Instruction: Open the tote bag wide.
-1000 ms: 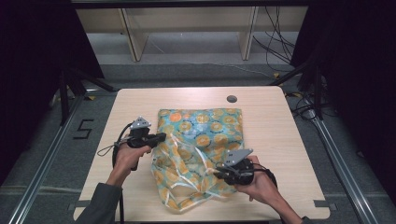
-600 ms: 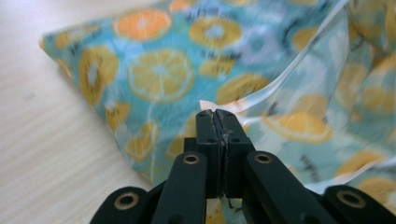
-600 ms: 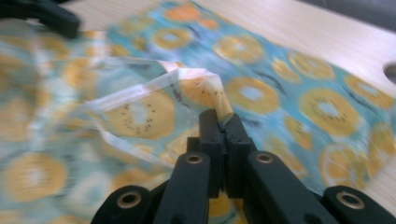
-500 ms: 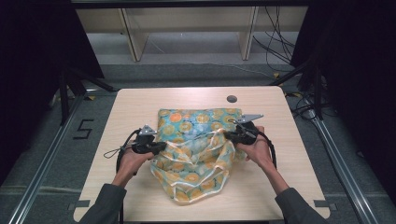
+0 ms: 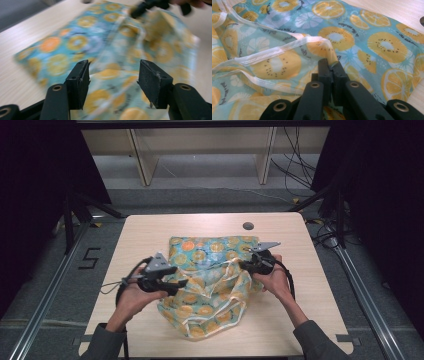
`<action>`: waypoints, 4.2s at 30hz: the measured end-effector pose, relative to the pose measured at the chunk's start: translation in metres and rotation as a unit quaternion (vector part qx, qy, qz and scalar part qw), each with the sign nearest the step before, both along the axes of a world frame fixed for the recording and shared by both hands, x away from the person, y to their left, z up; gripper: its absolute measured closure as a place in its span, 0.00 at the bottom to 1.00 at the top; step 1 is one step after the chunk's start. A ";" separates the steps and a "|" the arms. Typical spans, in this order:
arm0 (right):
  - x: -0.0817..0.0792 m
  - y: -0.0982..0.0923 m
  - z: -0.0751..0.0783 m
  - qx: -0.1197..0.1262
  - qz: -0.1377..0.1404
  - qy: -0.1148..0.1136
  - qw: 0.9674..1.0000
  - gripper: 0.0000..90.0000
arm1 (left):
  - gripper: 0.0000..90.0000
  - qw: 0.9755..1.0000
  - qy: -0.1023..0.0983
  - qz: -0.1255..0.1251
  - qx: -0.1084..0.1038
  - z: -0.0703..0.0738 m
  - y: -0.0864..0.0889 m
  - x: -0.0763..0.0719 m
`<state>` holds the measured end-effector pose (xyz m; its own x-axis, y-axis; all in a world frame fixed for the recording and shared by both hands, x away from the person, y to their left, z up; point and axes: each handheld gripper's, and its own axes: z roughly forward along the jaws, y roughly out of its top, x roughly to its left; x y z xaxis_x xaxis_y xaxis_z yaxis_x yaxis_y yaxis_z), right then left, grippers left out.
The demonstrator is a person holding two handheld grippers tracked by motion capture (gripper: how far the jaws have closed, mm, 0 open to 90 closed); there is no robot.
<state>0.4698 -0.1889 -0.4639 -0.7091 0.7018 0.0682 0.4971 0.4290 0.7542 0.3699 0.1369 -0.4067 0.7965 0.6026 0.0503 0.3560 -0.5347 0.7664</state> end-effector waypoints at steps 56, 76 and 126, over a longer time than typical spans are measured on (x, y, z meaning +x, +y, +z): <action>0.010 -0.001 0.010 -0.044 -0.035 -0.017 0.998 0.99 | 0.68 0.994 0.062 0.078 0.045 -0.031 0.004 0.115; 0.003 -0.006 0.018 -0.046 -0.031 -0.023 0.998 0.89 | 0.38 0.991 0.027 0.009 0.134 -0.063 -0.053 0.021; -0.068 -0.032 0.040 -0.052 0.002 -0.023 0.998 0.98 | 1.00 0.994 0.026 -0.070 -0.080 0.002 -0.017 0.003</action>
